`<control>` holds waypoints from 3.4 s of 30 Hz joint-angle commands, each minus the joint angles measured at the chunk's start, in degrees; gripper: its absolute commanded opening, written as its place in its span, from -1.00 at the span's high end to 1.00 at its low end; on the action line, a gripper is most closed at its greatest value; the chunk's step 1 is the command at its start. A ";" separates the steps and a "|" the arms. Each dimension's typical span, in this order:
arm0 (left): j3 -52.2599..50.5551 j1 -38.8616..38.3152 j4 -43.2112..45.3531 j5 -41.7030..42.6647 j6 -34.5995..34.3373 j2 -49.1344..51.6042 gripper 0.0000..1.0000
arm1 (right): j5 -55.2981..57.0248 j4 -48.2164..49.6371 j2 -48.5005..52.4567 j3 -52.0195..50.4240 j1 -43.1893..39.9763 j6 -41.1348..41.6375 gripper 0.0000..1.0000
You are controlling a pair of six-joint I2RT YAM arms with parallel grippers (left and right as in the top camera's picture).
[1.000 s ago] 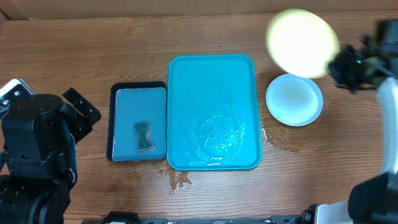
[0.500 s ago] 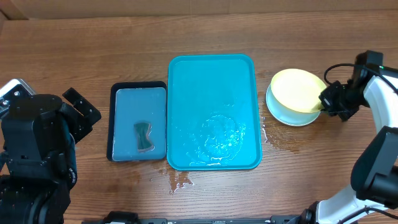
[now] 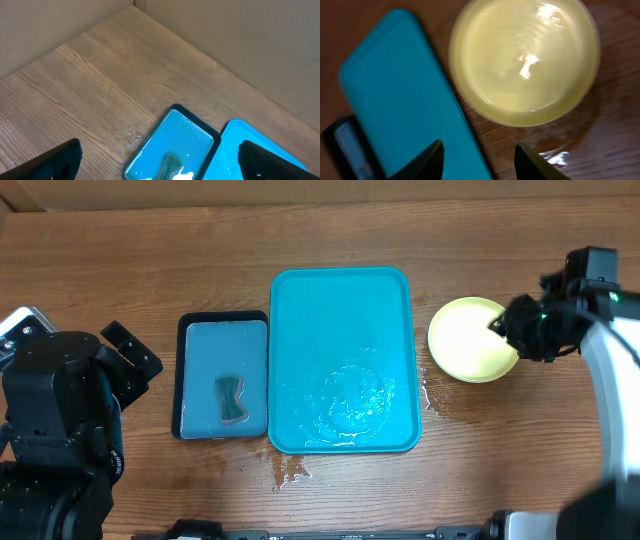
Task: Clean dirty plates on tray and stack at the side
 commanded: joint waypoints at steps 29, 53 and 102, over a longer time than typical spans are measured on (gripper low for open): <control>0.85 0.35 0.20 -1.20 0.72 -0.07 -1.00 | 12.94 13.40 -36.04 -3.87 19.23 -9.27 -0.99; 0.85 0.35 0.20 -1.20 0.72 -0.07 -1.00 | 13.14 50.77 -85.70 -68.72 11.06 -8.79 -0.99; -27.08 2.21 38.16 28.24 27.45 -20.31 -1.00 | 13.57 58.86 -85.20 -77.31 11.23 -8.81 -0.99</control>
